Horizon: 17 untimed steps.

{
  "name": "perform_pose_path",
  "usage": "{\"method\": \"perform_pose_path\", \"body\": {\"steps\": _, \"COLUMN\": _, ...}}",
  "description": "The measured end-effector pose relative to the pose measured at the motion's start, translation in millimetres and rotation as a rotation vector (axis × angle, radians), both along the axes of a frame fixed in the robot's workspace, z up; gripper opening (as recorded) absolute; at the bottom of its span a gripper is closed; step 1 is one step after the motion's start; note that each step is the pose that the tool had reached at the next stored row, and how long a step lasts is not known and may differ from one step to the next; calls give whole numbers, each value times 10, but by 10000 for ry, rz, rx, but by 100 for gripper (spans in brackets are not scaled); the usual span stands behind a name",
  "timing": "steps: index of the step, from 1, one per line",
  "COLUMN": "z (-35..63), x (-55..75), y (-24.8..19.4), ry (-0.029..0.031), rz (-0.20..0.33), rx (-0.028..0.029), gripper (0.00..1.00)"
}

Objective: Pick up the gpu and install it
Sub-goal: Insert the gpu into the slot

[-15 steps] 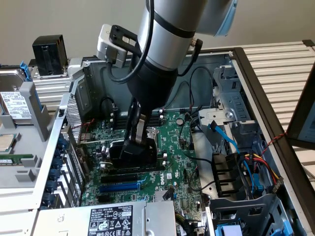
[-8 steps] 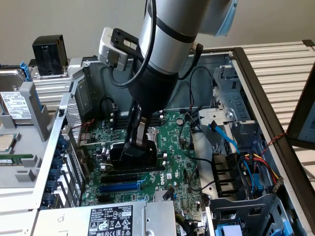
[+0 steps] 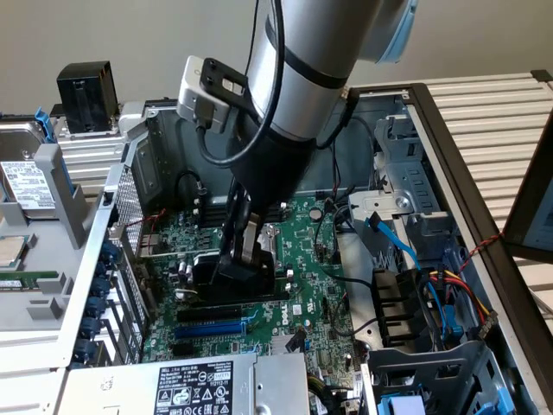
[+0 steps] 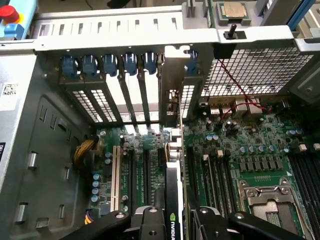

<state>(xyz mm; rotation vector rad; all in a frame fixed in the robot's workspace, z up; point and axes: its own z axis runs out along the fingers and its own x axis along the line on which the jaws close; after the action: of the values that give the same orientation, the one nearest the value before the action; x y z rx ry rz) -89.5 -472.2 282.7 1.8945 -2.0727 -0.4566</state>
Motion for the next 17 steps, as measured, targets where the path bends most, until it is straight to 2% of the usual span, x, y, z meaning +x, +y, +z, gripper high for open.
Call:
{"method": "perform_pose_path", "body": {"steps": 6, "z": -19, "x": 12, "y": -1, "ry": 66, "rz": 433, "rx": 190, "gripper": 27}}
{"method": "perform_pose_path", "body": {"steps": 8, "z": -23, "x": 16, "y": -2, "ry": 124, "rz": 549, "rx": 300, "gripper": 27}}
{"method": "perform_pose_path", "body": {"steps": 10, "z": -26, "x": 24, "y": -1, "ry": 245, "rz": 580, "rx": 447, "gripper": 27}}
{"method": "perform_pose_path", "body": {"steps": 12, "z": -31, "x": 34, "y": -1, "ry": 418, "rz": 593, "rx": 559, "gripper": 27}}
{"method": "perform_pose_path", "body": {"steps": 14, "z": -39, "x": 42, "y": -3, "ry": 573, "rz": 602, "rx": 599, "gripper": 27}}
{"method": "perform_pose_path", "body": {"steps": 17, "z": -60, "x": 46, "y": -3, "ry": 751, "rz": 605, "rx": 610, "gripper": 27}}
